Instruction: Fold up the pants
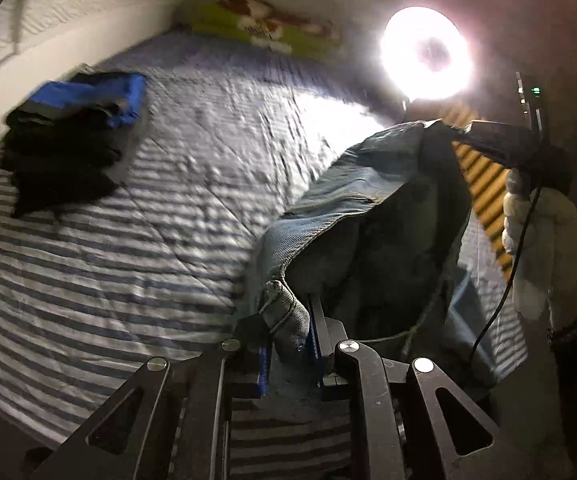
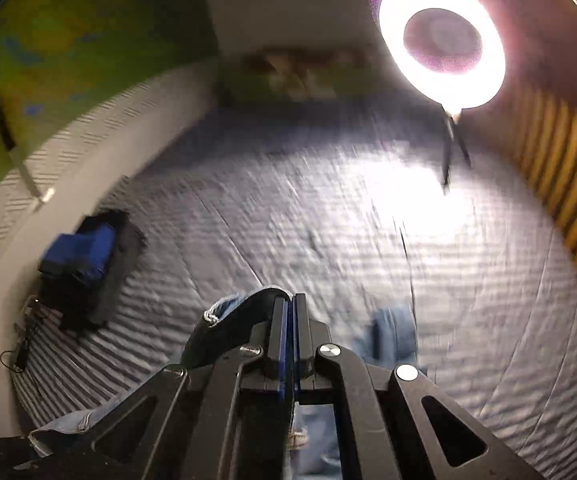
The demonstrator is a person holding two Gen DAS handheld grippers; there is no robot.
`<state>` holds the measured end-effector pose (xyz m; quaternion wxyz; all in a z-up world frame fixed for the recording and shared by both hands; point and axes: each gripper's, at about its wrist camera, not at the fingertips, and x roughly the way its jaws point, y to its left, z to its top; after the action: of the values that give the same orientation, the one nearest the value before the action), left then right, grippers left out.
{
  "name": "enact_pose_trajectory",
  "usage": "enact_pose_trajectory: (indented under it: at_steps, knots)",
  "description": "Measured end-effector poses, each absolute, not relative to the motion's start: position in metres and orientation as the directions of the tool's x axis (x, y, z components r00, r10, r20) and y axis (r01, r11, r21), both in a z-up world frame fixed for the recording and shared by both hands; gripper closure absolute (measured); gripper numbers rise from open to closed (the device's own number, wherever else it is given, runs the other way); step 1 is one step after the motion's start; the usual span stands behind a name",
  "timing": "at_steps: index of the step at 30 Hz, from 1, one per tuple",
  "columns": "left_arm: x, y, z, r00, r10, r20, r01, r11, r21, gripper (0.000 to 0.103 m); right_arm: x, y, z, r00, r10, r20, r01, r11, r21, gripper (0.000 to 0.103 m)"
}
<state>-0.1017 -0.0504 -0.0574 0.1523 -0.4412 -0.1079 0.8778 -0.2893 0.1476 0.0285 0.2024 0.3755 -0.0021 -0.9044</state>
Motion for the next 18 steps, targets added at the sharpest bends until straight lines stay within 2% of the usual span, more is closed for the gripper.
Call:
enact_pose_trajectory:
  at_steps: [5,9,15,17,18]
  knots:
    - [-0.079,-0.098,-0.031,-0.633,0.349,-0.691,-0.124,-0.927,-0.355,0.088,-0.277,0.074,0.097,-0.657,-0.466,-0.593,0.498,-0.859,0.123,0.101]
    - [-0.054,-0.14,-0.02,-0.671,0.328,-0.665,-0.064,-0.919,-0.389,0.088,-0.259,-0.016,0.122,-0.602,-0.558,-0.571,0.628,-0.772,0.091,0.101]
    - [-0.02,-0.206,-0.025,-0.698,0.226,-0.679,0.081,-0.918,-0.388,0.088,-0.22,-0.15,0.105,-0.395,-0.688,-0.608,0.805,-0.579,0.132,0.1]
    - [-0.018,-0.227,-0.043,-0.66,0.186,-0.728,0.156,-0.914,-0.375,0.086,-0.209,-0.199,0.08,-0.296,-0.675,-0.676,0.847,-0.512,0.141,0.097]
    - [-0.02,-0.235,-0.052,-0.639,0.175,-0.749,0.181,-0.912,-0.367,0.081,-0.204,-0.214,0.069,-0.271,-0.662,-0.699,0.853,-0.502,0.144,0.09]
